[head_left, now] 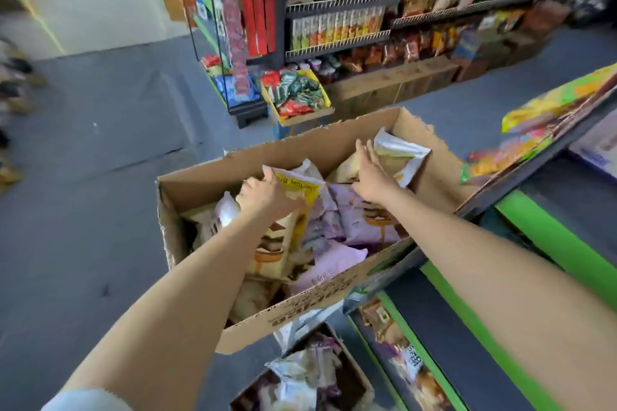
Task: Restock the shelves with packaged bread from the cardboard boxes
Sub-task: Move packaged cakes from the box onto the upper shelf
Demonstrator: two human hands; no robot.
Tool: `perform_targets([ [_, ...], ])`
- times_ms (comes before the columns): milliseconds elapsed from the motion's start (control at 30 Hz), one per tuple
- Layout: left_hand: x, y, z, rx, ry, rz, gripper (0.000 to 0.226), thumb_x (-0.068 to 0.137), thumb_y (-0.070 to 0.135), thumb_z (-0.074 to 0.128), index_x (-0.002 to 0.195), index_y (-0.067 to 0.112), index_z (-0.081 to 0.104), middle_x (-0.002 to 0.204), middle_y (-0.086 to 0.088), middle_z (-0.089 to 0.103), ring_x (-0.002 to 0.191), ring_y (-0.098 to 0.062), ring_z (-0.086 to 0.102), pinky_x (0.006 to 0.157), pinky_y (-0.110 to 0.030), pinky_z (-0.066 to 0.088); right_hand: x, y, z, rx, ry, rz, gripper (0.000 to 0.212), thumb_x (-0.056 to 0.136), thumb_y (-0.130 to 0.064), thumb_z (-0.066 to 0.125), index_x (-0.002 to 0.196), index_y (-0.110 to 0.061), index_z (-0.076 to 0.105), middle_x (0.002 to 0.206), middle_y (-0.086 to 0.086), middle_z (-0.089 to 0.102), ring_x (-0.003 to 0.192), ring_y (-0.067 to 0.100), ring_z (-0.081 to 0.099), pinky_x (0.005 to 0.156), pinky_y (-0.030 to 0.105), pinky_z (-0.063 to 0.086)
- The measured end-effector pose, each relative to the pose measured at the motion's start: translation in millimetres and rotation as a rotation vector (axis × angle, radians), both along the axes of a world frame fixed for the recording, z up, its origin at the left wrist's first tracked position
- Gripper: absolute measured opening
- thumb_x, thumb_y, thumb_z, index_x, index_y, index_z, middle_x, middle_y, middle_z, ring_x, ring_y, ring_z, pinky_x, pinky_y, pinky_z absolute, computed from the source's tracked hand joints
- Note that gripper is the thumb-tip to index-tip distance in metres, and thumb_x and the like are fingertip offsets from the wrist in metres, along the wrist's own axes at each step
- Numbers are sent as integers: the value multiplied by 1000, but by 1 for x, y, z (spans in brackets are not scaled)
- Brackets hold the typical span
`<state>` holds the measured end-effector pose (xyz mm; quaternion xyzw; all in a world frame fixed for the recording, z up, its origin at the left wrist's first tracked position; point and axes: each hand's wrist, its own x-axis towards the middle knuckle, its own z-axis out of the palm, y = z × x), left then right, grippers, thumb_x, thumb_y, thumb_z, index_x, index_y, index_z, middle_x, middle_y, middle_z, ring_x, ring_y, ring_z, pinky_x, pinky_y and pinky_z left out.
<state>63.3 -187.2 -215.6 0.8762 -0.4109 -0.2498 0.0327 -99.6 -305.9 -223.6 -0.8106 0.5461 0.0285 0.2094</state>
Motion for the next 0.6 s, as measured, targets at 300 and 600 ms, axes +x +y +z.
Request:
perform_targets([
  [300,-10,-10,-7,-55,-113,94,73,82,49,64,139,26,24,127,-17,42,119,-35,40,93,-45,37,-4,-27,-23,-228,62,-42,26,88,2,46,108,-4,62,114,17,53,106,34,52,84,37,45],
  [600,-23,7,14,-336,-359,-313,26,98,26,38,111,21,59,123,0,59,135,-25,33,113,-58,2,-7,16,29,-450,-303,51,11,93,-14,50,95,-8,60,109,8,54,105,28,47,80,36,38],
])
